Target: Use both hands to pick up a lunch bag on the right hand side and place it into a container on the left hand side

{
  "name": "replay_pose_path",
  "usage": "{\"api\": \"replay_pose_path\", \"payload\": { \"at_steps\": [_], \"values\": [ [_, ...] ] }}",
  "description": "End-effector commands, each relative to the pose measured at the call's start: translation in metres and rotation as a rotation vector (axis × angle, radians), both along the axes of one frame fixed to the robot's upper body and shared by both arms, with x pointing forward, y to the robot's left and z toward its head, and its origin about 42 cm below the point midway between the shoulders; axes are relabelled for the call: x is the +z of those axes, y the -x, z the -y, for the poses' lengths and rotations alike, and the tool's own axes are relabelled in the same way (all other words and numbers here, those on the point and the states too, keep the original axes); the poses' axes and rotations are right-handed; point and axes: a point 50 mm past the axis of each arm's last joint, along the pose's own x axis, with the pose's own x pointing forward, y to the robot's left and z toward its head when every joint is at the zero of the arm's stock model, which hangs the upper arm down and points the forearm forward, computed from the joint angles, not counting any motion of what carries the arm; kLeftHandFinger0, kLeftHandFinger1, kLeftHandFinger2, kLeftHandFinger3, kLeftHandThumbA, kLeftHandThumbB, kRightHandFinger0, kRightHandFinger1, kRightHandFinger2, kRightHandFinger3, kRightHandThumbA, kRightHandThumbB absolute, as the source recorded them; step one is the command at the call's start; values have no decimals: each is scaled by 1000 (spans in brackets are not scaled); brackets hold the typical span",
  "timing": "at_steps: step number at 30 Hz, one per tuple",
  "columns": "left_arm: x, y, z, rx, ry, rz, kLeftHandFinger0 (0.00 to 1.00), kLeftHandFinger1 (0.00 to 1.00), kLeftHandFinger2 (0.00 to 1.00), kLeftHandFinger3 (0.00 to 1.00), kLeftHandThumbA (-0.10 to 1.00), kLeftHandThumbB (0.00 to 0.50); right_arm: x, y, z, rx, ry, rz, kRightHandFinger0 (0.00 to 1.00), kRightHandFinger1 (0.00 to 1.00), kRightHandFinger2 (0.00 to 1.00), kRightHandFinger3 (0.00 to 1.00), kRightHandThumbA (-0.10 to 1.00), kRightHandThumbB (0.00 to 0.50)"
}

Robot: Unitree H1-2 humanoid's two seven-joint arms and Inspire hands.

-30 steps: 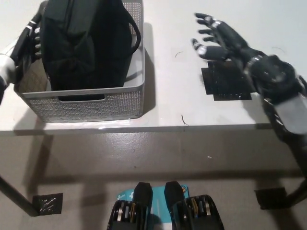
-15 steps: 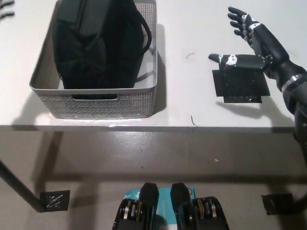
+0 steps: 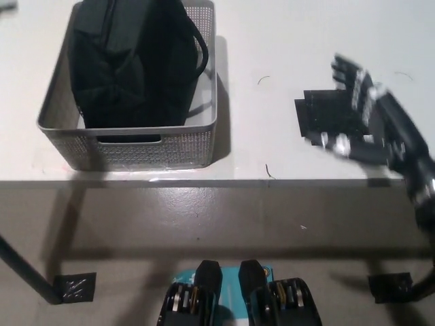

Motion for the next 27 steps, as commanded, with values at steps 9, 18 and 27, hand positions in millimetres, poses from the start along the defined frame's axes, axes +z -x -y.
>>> {"api": "replay_pose_path", "payload": {
  "at_steps": [9,18,27],
  "values": [
    [-165,114,58,-181,257,-289,1000,1000,1000,1000,1000,233,-79,146,9,-33,-358,75,1000,1000,1000,1000,1000,223],
    [-250,84,66,-47,167,-392,1000,1000,1000,1000,969,61,-154,137,-16,-86,-449,-149,1000,1000,1000,1000,1000,155],
    [-304,57,62,57,273,-482,1000,1000,1000,1000,1000,155,-215,100,-21,-181,-430,-283,971,1000,1000,1000,999,228]
  ]
}}
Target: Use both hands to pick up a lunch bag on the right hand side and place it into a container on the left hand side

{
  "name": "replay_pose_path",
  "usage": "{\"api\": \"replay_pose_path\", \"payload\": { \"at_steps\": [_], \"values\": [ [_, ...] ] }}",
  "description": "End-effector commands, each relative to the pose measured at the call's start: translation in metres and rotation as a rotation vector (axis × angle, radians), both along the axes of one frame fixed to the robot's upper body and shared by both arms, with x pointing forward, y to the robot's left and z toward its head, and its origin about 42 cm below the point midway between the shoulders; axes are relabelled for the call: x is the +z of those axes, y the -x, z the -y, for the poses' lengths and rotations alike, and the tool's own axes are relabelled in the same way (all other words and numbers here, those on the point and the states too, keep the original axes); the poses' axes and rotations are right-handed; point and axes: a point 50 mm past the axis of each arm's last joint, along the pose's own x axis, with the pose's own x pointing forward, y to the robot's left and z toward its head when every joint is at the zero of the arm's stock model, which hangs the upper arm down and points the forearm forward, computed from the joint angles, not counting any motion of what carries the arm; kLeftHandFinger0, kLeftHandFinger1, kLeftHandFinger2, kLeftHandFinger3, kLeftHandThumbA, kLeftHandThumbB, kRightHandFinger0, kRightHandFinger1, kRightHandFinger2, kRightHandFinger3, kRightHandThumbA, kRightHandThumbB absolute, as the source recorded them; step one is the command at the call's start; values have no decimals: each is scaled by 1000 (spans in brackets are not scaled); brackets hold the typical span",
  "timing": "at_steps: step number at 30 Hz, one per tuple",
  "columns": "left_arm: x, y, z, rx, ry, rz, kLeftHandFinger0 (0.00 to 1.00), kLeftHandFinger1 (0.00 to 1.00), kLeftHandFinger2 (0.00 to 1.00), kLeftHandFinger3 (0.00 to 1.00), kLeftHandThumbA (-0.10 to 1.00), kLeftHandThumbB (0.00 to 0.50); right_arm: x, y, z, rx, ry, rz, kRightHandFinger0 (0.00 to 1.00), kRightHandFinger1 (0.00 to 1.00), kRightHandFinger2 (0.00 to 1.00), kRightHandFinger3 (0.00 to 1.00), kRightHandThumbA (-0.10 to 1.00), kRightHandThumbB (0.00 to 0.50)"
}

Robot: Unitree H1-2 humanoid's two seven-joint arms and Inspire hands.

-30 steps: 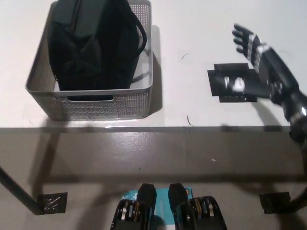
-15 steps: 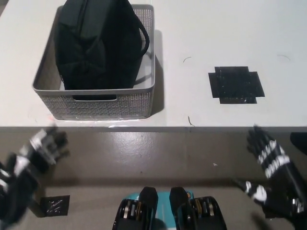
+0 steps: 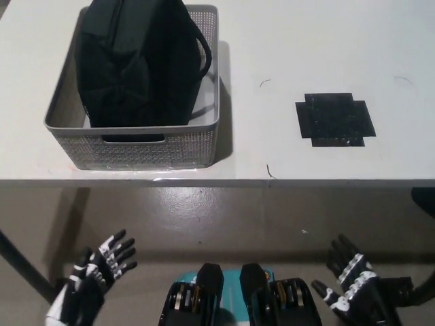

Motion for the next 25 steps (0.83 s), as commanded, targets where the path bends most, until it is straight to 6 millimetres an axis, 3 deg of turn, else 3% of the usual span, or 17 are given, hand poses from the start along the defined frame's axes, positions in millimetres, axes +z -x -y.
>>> {"api": "replay_pose_path", "payload": {
  "at_steps": [1,3,8,10,14,18,22,25],
  "values": [
    [-7,-20,-5,72,-82,171,1000,1000,1000,1000,1000,155,-5,-33,-1,-62,-16,152,970,1000,1000,1000,999,228],
    [-8,-23,-11,86,-75,166,1000,1000,1000,1000,1000,169,-6,-40,0,-66,-4,149,956,1000,1000,1000,1000,248],
    [-9,-27,-13,83,-63,164,1000,1000,1000,1000,1000,175,-4,-46,4,-71,0,154,953,1000,1000,1000,1000,237],
    [-11,-26,-13,81,-67,165,1000,1000,1000,1000,1000,144,-4,-45,5,-72,-2,154,949,1000,1000,1000,998,230],
    [-11,-25,-11,83,-63,161,1000,1000,1000,1000,975,149,-4,-47,6,-82,5,154,898,981,1000,1000,985,243],
    [-11,-24,-11,84,-65,160,1000,1000,1000,1000,950,116,-3,-48,7,-80,15,151,888,986,1000,1000,982,231],
    [-12,-21,-12,101,-62,155,1000,1000,1000,1000,941,136,-1,-51,7,-70,10,156,872,970,1000,1000,966,229],
    [-11,-22,-12,114,-49,154,1000,1000,1000,1000,927,120,6,-57,5,-72,-36,166,840,946,1000,1000,863,226]
  ]
}}
